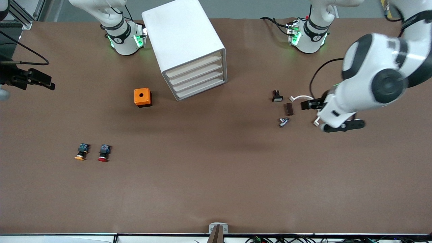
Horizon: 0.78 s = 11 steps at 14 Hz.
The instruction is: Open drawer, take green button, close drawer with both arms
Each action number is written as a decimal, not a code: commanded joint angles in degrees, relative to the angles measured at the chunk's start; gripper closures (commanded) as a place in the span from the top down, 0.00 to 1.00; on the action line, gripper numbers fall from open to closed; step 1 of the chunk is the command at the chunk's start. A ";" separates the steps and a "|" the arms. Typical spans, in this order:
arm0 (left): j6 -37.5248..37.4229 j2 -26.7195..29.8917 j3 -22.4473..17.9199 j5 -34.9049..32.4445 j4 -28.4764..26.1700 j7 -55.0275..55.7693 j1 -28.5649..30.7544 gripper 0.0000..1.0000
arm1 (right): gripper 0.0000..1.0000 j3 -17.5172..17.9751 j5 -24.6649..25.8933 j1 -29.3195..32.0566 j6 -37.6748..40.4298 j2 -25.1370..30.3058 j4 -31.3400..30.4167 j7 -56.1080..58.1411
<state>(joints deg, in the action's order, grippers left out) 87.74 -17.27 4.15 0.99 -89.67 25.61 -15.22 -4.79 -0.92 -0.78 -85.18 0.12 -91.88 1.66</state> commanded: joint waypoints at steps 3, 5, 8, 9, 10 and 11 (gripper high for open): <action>-0.91 -6.88 -0.28 -3.63 3.44 8.65 -5.61 1.00 | 1.00 0.66 0.13 1.92 0.01 -5.74 2.67 0.71; -0.91 -9.52 -0.28 -3.63 4.67 12.25 -7.45 1.00 | 1.00 0.66 0.57 2.10 0.01 -6.88 2.76 0.62; -0.91 -12.78 -0.19 -3.45 6.61 18.40 -9.56 1.00 | 1.00 0.74 1.27 1.75 -0.08 -6.97 2.76 0.01; -0.91 -13.92 -0.19 -3.10 7.92 20.25 -10.26 1.00 | 1.00 0.74 0.75 1.66 0.01 -6.97 2.67 -0.60; -0.91 -15.41 -0.10 -2.66 9.84 22.27 -10.70 1.00 | 1.00 0.83 0.40 1.49 0.01 -6.80 2.15 -2.96; -0.99 -16.55 -0.02 -1.62 11.17 24.11 -10.80 1.00 | 1.00 0.92 -0.13 1.22 0.10 -6.80 2.14 -6.55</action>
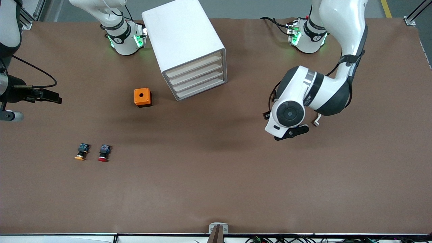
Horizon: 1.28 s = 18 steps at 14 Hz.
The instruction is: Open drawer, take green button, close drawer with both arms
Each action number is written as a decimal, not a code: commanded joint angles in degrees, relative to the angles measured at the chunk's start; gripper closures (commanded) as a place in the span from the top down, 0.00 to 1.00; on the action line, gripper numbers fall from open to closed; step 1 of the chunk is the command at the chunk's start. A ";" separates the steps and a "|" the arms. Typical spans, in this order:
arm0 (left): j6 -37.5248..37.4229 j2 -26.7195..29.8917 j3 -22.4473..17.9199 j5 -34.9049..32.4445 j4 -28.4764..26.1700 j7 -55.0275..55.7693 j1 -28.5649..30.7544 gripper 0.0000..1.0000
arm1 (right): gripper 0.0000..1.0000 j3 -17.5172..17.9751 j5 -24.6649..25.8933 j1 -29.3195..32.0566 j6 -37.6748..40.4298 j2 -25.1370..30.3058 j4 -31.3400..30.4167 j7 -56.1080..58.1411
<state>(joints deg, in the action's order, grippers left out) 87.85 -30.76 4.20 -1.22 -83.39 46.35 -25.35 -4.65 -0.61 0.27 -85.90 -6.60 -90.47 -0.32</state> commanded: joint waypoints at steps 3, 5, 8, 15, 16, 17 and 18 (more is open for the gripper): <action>-1.02 -4.75 0.01 4.99 6.75 7.87 -2.68 1.00 | 1.00 1.05 -0.54 -1.76 0.91 0.09 0.74 -11.08; -1.10 -6.50 -0.07 9.46 8.68 10.06 -3.91 1.00 | 1.00 1.05 -0.62 -3.42 0.91 0.18 0.30 -15.12; -0.76 -9.67 -0.07 19.48 11.32 17.71 -5.14 1.00 | 1.00 1.05 -3.16 -7.73 0.56 0.36 -0.40 -25.67; 3.90 -14.41 0.01 31.79 12.20 44.14 -6.55 1.00 | 1.00 1.13 -5.02 -16.34 -2.95 0.45 -0.84 -42.36; 3.99 -15.20 0.01 33.55 12.20 47.57 -6.64 1.00 | 1.00 1.13 -5.02 -17.74 -3.57 0.53 -0.85 -44.65; 3.99 -16.08 0.01 36.17 12.20 51.43 -6.64 1.00 | 1.00 1.13 -5.11 -19.15 -4.36 0.45 -0.85 -47.37; 3.99 -17.31 0.01 39.33 12.29 54.87 -6.56 1.00 | 1.00 1.13 -5.11 -20.38 -4.89 0.44 -0.85 -49.75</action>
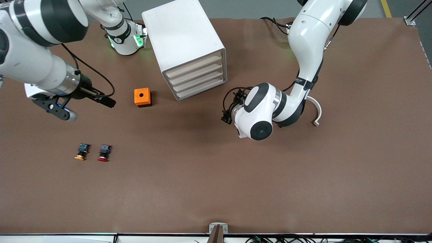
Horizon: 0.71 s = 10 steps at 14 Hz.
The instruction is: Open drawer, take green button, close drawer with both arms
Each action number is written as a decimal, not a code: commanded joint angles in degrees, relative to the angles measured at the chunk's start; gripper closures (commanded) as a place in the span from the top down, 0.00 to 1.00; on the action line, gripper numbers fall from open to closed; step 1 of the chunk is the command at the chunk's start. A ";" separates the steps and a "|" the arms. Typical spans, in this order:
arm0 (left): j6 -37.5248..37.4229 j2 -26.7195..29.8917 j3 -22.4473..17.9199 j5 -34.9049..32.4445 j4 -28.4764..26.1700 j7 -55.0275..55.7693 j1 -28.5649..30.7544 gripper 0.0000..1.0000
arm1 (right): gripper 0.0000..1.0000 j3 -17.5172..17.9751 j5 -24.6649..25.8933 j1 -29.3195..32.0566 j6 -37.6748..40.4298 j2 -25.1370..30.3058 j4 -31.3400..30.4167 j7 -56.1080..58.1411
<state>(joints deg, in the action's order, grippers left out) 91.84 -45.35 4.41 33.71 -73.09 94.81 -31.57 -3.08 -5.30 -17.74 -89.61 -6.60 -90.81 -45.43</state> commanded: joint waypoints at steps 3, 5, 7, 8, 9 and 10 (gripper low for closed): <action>-0.08 -5.27 -0.36 8.20 2.34 13.80 -0.16 1.00 | 1.00 -0.44 -0.76 -5.36 -3.11 0.19 -0.51 -10.37; -1.22 -7.55 -0.36 11.27 2.34 18.11 0.28 1.00 | 1.00 -0.44 -0.77 -7.12 -4.42 0.10 -0.51 -13.62; -3.15 -8.88 -0.36 13.47 2.25 20.58 0.37 1.00 | 1.00 -0.44 -0.85 -8.79 -5.57 -0.08 -0.51 -16.52; -4.38 -9.23 -0.36 14.53 2.16 21.81 0.37 1.00 | 1.00 -0.44 -0.85 -9.58 -5.92 -0.17 -0.51 -17.93; -5.96 -10.19 -0.36 15.67 2.16 23.30 0.37 1.00 | 1.00 -0.44 -0.85 -10.37 -6.53 -0.17 -0.51 -19.07; -8.06 -10.90 -0.45 16.99 2.08 24.79 0.37 1.00 | 1.00 -0.44 -0.94 -10.99 -7.15 -0.26 -0.51 -20.65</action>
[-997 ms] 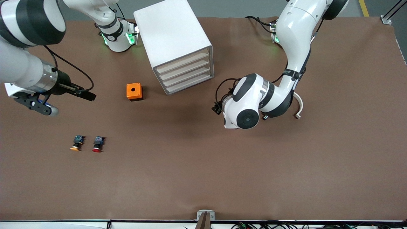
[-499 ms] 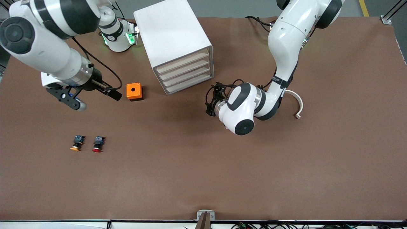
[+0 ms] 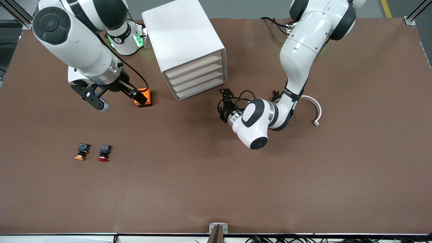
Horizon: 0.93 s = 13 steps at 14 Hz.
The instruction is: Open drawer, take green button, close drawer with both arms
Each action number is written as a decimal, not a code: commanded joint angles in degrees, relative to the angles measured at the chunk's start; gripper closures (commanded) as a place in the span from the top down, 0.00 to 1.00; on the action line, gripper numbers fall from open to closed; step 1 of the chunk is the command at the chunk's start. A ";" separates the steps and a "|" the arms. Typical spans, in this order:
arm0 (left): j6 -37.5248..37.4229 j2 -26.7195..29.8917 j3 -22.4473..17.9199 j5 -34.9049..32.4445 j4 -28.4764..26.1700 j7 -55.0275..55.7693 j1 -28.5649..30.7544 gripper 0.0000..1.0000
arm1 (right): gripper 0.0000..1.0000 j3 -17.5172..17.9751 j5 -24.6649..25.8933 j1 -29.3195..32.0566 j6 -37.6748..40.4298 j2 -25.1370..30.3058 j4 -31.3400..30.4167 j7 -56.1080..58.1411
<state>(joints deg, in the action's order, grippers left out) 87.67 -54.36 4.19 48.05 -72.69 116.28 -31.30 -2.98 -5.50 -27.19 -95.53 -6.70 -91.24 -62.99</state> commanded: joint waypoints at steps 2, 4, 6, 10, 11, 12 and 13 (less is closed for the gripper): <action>-6.97 -2.33 -0.14 4.32 1.24 4.47 -0.16 1.00 | 1.00 -0.53 -0.74 -3.04 -2.11 -0.25 -0.08 -5.46; -8.82 -3.47 -0.14 5.03 0.97 5.61 -0.51 0.99 | 1.00 -0.53 -0.74 -4.18 -3.07 -0.94 0.10 -7.75; -9.53 -4.26 -0.06 4.95 0.80 6.15 -0.60 0.84 | 1.00 -0.53 -0.74 -5.15 -3.86 -1.30 0.18 -9.51; -11.20 -4.35 0.03 5.12 -0.08 6.15 -1.48 0.56 | 1.00 -0.53 -0.74 -6.73 -5.10 -2.53 0.71 -13.02; -11.29 -4.70 0.29 5.21 -0.17 6.15 -1.74 0.52 | 1.00 -0.53 -0.66 -7.43 -5.62 -2.70 0.71 -13.99; -11.55 -4.79 0.64 5.21 -0.17 6.15 -1.92 0.49 | 1.00 -0.53 -0.66 -7.79 -5.89 -3.05 0.80 -14.70; -11.64 -5.05 0.74 5.21 -0.17 6.15 -1.92 0.47 | 1.00 -0.53 -0.57 -8.23 -6.07 -3.41 0.89 -15.23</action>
<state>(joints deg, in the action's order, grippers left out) 77.17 -58.74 4.78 51.82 -73.19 121.42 -32.79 -2.98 -5.55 -34.12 -101.23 -9.18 -91.27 -76.21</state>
